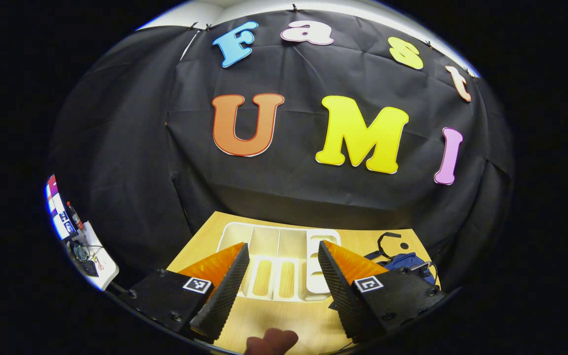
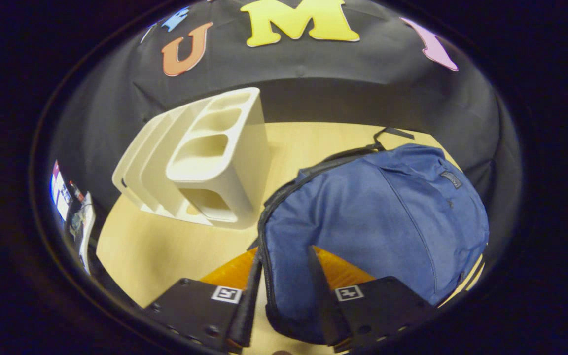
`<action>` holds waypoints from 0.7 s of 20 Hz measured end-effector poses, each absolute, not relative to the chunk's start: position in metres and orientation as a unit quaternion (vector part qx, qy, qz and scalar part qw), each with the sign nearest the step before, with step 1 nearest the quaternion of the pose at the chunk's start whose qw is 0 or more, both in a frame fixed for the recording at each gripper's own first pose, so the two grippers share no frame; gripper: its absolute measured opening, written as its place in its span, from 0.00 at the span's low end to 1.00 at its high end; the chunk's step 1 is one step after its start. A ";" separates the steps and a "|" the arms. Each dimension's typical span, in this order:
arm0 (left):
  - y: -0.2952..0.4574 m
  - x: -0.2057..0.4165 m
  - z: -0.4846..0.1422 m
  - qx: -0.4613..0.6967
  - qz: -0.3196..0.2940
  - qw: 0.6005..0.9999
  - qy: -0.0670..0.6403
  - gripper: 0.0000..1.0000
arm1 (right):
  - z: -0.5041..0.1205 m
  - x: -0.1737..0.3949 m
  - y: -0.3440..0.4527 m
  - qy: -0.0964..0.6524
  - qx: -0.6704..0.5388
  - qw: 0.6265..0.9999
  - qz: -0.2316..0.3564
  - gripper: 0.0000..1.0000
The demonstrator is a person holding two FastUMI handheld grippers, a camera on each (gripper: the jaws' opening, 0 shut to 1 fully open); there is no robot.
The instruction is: Open the schoolbag, grab two books from the bookshelf and put them into the schoolbag.
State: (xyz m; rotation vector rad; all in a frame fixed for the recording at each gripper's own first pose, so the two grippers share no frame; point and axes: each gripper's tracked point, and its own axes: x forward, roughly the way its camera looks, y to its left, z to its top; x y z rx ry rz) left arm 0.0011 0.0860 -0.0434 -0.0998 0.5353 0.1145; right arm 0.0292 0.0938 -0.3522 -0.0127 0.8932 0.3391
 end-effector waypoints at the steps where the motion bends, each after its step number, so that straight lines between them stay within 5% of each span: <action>1: 0.086 0.003 -0.042 -0.050 0.056 0.962 0.262 0.89 | -0.341 0.029 0.098 0.422 -0.003 0.891 0.170 0.63; 3: 0.086 0.008 -0.040 -0.047 0.057 0.964 0.255 0.89 | -0.316 0.037 0.098 0.395 -0.001 0.903 0.171 0.79; 7: 0.089 0.016 -0.023 -0.020 0.060 0.974 0.220 0.89 | -0.226 0.070 0.085 0.289 0.010 0.946 0.145 0.94; 14: 0.080 0.029 0.021 -0.009 0.047 0.988 0.146 0.89 | -0.044 0.090 0.064 0.090 -0.026 0.991 0.100 0.97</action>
